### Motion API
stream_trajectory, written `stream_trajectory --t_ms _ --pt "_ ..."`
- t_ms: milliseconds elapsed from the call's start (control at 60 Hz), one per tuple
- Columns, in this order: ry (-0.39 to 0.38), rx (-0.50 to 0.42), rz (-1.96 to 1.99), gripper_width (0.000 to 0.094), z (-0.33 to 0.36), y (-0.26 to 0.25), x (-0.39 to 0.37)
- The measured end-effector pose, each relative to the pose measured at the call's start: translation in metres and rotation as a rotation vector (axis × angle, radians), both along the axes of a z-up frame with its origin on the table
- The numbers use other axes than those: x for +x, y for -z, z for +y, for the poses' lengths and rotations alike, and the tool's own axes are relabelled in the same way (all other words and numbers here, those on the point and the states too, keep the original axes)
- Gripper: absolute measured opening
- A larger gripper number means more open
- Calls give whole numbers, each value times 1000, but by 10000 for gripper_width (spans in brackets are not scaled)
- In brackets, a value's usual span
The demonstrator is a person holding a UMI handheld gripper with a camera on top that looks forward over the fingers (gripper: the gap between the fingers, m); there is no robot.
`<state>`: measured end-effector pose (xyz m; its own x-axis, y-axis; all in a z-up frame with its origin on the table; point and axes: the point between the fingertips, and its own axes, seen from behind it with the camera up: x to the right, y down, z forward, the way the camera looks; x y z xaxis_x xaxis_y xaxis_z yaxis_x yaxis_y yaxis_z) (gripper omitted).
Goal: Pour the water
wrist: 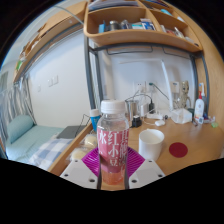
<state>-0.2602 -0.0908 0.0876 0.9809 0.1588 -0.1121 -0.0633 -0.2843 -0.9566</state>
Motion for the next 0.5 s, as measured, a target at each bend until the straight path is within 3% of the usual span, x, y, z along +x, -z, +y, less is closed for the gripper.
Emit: stream_trajectory --t_ms 200,500 --pt "88 -144 458 308 32 -39 -5" --pt "329 -304 1259 309 60 -59 8"
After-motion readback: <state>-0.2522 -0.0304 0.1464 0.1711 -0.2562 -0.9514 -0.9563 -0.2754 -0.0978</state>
